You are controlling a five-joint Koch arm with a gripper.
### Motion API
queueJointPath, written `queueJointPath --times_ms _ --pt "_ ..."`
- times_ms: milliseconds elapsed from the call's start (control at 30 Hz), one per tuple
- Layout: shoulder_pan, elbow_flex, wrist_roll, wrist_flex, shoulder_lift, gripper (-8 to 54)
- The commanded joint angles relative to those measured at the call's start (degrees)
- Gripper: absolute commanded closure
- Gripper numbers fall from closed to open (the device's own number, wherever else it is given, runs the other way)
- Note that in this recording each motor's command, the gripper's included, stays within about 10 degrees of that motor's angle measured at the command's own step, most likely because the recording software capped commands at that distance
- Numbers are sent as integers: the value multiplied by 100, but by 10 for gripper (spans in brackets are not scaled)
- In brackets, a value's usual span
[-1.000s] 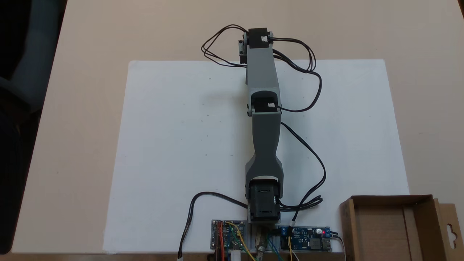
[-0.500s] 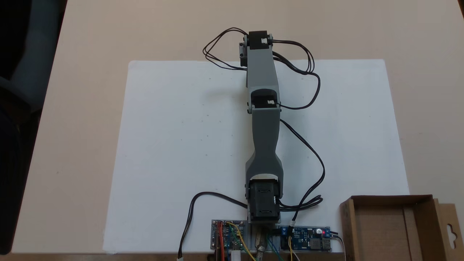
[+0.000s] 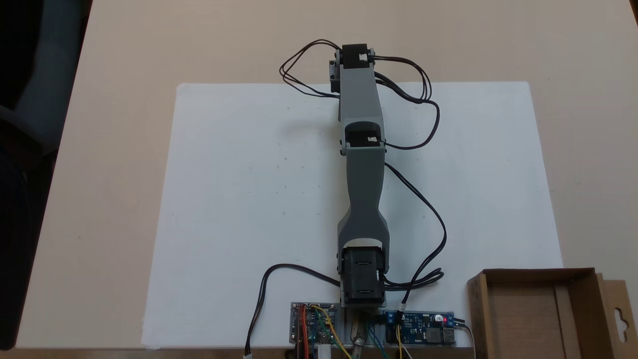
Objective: Grasp a green dice and put it in the bin.
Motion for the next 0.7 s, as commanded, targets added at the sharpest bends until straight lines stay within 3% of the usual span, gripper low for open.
queueJointPath --times_ms 0,100,300,500,667 --pt "-9 -229 299 -220 114 68" --pt "-9 -229 299 -237 105 69" --pt "44 -229 299 -308 105 171" --pt "123 -229 299 -404 105 329" --pt "185 -229 308 -431 114 335"
